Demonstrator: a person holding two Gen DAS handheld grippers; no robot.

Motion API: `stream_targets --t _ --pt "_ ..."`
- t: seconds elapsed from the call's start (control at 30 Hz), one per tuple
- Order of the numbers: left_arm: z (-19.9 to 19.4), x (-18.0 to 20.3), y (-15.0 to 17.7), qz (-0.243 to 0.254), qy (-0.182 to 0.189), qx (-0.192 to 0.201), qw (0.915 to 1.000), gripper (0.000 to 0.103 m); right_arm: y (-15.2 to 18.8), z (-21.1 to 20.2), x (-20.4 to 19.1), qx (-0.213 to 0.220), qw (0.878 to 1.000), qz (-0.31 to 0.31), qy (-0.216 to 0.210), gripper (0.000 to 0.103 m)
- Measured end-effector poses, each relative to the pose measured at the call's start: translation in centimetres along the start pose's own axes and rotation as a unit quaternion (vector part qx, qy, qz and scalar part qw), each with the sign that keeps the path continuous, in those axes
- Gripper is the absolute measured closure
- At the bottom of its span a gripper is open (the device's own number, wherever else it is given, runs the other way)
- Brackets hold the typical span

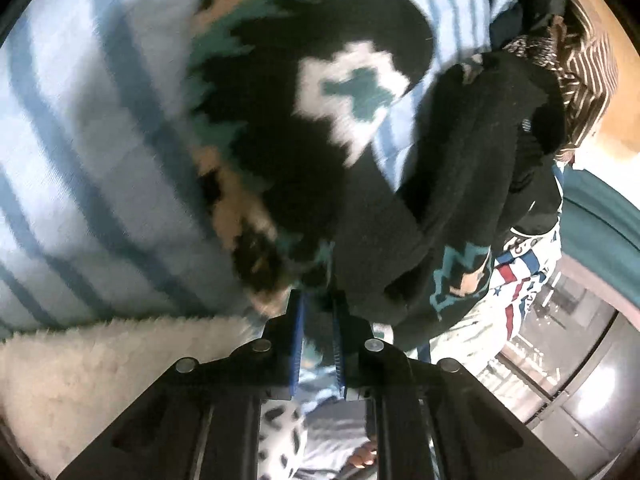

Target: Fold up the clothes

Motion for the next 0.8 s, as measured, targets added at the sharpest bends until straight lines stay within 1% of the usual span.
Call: stream_targets --t 0.03,0.07,0.1,0.13,0.17,0.2,0.23,0.27,0.33,0.37,0.43,0.47,0.5,0.57,0.63,0.67,0.7,0.73,0.8 --pt "-0.4 -0.2 0.4 -0.003 -0.007 0.002 1.0000 0.089 0.4 -0.3 0.1 -0.013 1.000 0.012 -0.017 0.092" --pt "-0.8 -0.4 0.7 -0.008 -0.013 0.003 0.9999 0.089 0.7 -0.7 -0.1 -0.022 0.999 0.021 -0.031 0.081" --pt "-1.5 -0.4 1.3 -0.028 -0.010 0.000 0.9996 0.089 0.9 -1.3 -0.6 -0.024 0.998 0.029 -0.049 0.073" --pt "-2.1 -0.1 1.7 -0.044 0.009 0.000 0.9990 0.085 0.8 -2.2 -1.8 -0.022 0.997 0.033 -0.072 0.059" --pt "-2.9 0.3 2.0 -0.059 0.029 0.002 0.9978 0.079 0.6 -3.1 -3.2 -0.019 0.995 0.035 -0.095 0.055" --pt "-4.2 0.9 2.4 -0.070 0.056 0.013 0.9959 0.056 0.7 -4.1 -5.1 -0.020 0.992 0.026 -0.119 0.054" --pt "-5.4 1.6 2.7 -0.079 0.082 0.024 0.9932 0.025 1.1 -5.1 -7.3 -0.024 0.989 0.010 -0.143 0.053" --pt "-6.8 2.1 3.0 -0.082 0.110 0.037 0.9899 0.018 1.5 -6.0 -9.6 -0.029 0.986 -0.008 -0.165 0.053" --pt "-9.9 3.0 4.0 -0.084 0.165 0.054 0.9812 0.018 2.3 -7.8 -14.1 -0.044 0.977 -0.043 -0.202 0.052" --pt "-11.4 3.5 4.5 -0.087 0.193 0.061 0.9754 0.018 2.7 -8.8 -16.3 -0.053 0.973 -0.059 -0.219 0.052" --pt "-14.4 4.6 5.7 -0.113 0.254 0.071 0.9580 0.018 3.5 -11.0 -20.7 -0.071 0.962 -0.089 -0.250 0.051" --pt "-15.9 4.9 6.2 -0.119 0.272 0.080 0.9515 0.018 4.3 -11.9 -22.9 -0.079 0.957 -0.104 -0.260 0.050" --pt "-17.9 5.4 6.5 -0.116 0.287 0.097 0.9460 0.018 5.3 -12.9 -24.9 -0.086 0.952 -0.120 -0.270 0.049" --pt "-21.3 6.0 7.2 -0.098 0.299 0.129 0.9403 0.018 7.4 -15.8 -28.2 -0.088 0.939 -0.155 -0.293 0.042" --pt "-24.1 6.5 8.4 -0.076 0.309 0.158 0.9349 0.018 9.3 -17.8 -30.3 -0.079 0.930 -0.184 -0.310 0.039" --pt "-25.0 6.2 9.1 -0.070 0.310 0.162 0.9340 0.018 10.2 -18.7 -31.2 -0.074 0.925 -0.196 -0.317 0.037" --pt "-25.5 5.6 9.9 -0.066 0.310 0.159 0.9349 0.018 11.3 -19.4 -31.8 -0.077 0.919 -0.205 -0.328 0.036" --pt "-25.6 5.0 10.6 -0.065 0.314 0.150 0.9353 0.018 12.3 -19.8 -32.1 -0.089 0.913 -0.204 -0.342 0.035" --pt "-26.0 4.1 11.5 -0.068 0.329 0.133 0.9324 0.018 13.9 -19.3 -32.0 -0.128 0.905 -0.187 -0.361 0.035"
Point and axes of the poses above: each gripper's, at about its wrist camera, not at the fingertips, and z roughly the way its jaws point, x to its right, y to its underside, the point moved 10 cm from there along z, roughly the way its jaws point, and after that the axes turned 4 degrees about z, right-handed, at the moved point
